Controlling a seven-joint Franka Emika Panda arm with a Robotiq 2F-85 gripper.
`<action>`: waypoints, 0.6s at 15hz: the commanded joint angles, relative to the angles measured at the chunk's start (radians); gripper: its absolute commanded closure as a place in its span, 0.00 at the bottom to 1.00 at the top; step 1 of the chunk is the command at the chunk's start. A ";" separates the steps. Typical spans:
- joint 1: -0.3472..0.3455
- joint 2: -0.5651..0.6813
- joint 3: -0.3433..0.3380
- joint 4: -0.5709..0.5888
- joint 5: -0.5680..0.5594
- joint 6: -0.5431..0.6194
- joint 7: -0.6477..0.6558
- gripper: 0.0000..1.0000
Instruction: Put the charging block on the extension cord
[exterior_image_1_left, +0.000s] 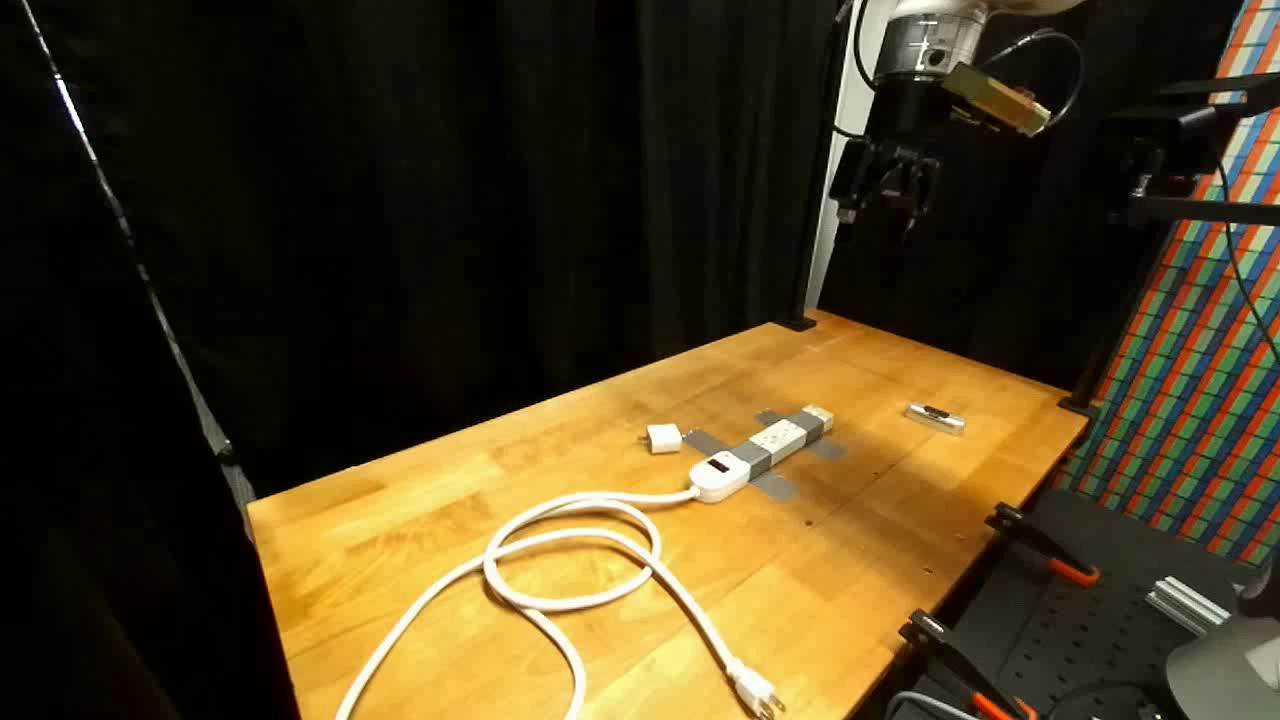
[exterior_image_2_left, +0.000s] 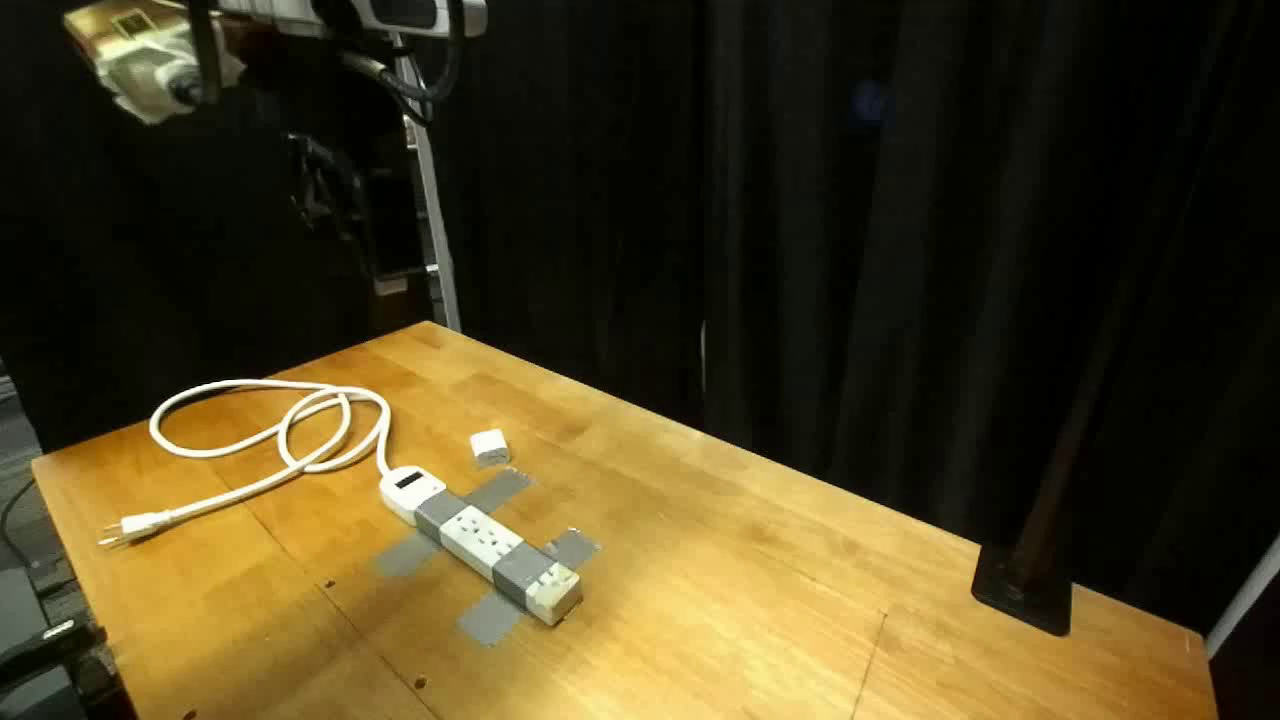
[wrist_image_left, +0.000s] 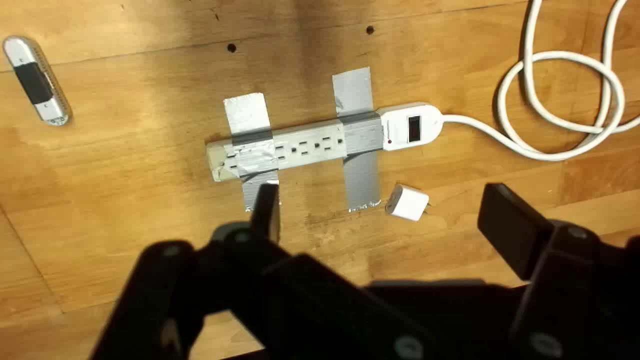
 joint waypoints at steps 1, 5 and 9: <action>-0.017 0.001 0.015 0.005 0.005 -0.002 -0.004 0.00; -0.017 0.000 0.015 0.016 0.005 -0.002 -0.004 0.00; 0.016 0.064 -0.011 0.074 0.040 -0.067 -0.184 0.00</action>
